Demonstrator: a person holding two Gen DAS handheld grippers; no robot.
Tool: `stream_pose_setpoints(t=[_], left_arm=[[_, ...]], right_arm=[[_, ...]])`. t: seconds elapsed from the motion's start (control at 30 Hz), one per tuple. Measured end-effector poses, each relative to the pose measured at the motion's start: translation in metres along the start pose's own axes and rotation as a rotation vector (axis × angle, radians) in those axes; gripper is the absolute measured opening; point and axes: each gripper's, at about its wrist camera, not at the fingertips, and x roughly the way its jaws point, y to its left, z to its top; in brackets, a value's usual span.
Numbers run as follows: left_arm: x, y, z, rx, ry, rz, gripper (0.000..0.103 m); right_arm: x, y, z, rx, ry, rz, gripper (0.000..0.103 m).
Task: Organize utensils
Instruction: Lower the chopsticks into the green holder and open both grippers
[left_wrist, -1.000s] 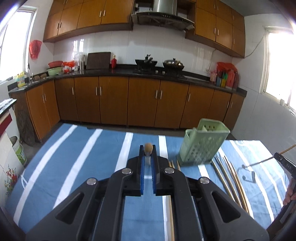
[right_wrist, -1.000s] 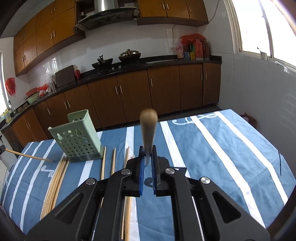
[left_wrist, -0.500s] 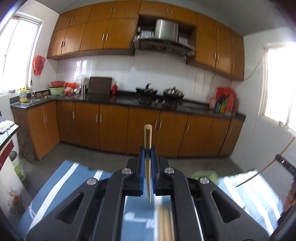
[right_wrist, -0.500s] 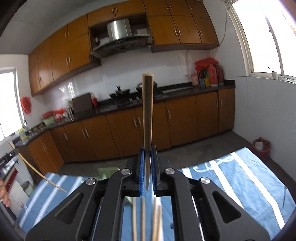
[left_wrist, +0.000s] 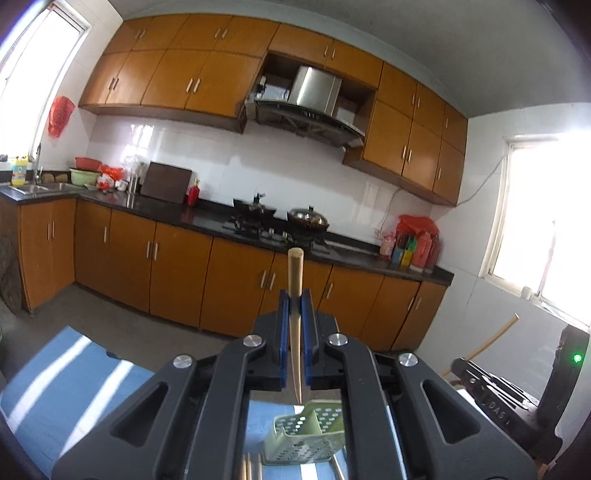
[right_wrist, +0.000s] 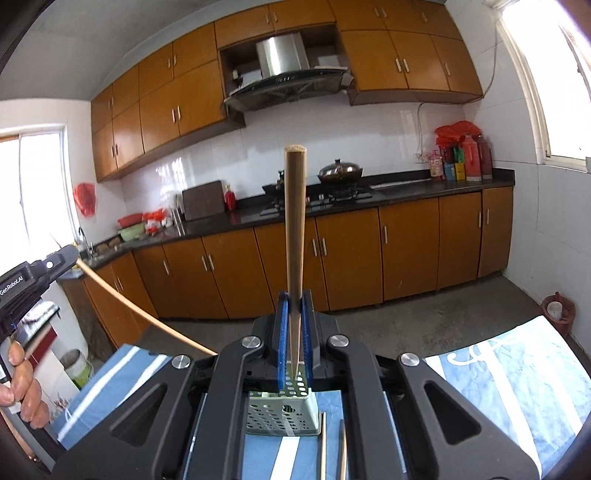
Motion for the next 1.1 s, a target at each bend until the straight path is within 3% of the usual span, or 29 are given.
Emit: stream_pose_setpoints(t=[0.3,0.7,0.77,0.83,0.87,1.1], left_arm=[[0.047,0.01,-0.056,0.004,0.132,0.021,0.007],[0.065,0.018,-0.075,0.012,0.208,0.028,0.009],[0.063,0.02,-0.075,0.008,0.209,0.032,0.012],[0.061,0.021,-0.073,0.005,0.204,0.039,0.02],[0.059,0.022,-0.072,0.001,0.201,0.042,0.021],[0.027,0.034,-0.061,-0.018,0.167,0.058,0.026]], right_arm=[[0.033,-0.005,-0.025,0.006,0.095,-0.001,0.008],[0.044,-0.01,-0.03,0.027,0.144,0.005,0.008],[0.042,-0.011,-0.029,0.027,0.142,0.002,0.011],[0.038,-0.012,-0.026,0.032,0.135,-0.006,0.03],[0.035,-0.014,-0.025,0.036,0.128,-0.009,0.033],[-0.004,-0.029,-0.02,0.048,0.075,-0.033,0.034]])
